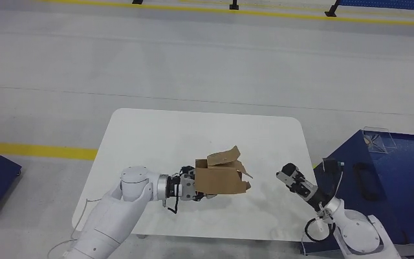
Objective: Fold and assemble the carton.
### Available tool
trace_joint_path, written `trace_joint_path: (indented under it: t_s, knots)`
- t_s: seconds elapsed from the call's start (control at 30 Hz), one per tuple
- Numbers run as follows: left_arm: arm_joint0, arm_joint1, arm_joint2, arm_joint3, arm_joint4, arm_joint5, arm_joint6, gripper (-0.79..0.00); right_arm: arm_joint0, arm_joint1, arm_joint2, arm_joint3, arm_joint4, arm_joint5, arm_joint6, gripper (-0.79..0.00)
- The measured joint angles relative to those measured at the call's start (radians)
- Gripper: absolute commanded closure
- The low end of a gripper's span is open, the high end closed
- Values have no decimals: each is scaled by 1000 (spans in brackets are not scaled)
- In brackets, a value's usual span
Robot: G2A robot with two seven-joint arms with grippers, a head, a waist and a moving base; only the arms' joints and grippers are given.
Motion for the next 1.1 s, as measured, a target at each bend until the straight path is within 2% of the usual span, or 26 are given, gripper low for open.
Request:
trace_joint_path:
  t_s: [0.2,0.37,0.73,0.93,1.1]
  knots:
    - [-6,-2,9,8,-25,-10,3,0,-6,-7,-23,-22,-141,11,-83,-785]
    - [-8,-4,30,0,-18,-9,5,0,-7,-17,-84,-47,-264,42,-151,-785]
    - [-14,-4,48,-9,-18,-18,10,0,61,-38,-252,-5,-421,125,-136,-785]
    - [-19,-4,53,-1,-26,-22,13,0,84,-48,-332,34,-423,109,-106,-785]
    - [-23,-5,59,14,-32,-28,18,0,87,-47,-304,53,-376,93,-130,-785]
